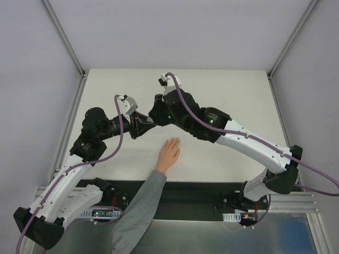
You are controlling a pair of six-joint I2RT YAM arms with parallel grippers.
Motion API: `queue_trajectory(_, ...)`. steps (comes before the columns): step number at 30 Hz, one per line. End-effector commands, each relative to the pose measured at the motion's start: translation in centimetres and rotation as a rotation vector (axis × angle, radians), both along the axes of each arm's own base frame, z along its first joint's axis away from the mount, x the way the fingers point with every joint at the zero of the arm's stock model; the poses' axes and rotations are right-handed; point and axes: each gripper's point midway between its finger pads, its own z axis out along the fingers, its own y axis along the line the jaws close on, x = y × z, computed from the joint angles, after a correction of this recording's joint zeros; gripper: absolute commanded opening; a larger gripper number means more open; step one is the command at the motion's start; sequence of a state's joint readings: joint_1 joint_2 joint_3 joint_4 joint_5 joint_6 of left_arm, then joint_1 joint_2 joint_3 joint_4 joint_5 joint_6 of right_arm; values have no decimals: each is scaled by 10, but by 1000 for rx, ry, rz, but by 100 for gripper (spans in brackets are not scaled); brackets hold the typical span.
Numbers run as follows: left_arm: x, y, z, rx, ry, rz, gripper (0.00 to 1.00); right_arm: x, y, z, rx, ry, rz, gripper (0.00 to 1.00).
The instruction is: Paint the nails
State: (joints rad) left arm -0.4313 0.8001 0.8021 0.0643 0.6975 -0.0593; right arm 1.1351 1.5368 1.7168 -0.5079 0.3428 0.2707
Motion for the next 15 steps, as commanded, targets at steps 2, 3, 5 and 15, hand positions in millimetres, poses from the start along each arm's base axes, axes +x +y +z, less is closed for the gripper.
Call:
queue_trajectory(2,-16,-7,21,-55,-12,-85,0,-3,-5,15,30,-63,76,1)
queue_trajectory(3,-21,-9,23,-59,-9,-114,0,-7,-6,20,54,-60,161,1)
queue_trajectory(5,-36,-12,24,-67,10,-198,0,-9,-4,12,63,-118,314,1)
queue_trajectory(15,-105,-14,40,-122,68,-625,0,-75,-12,25,409,-116,1218,0)
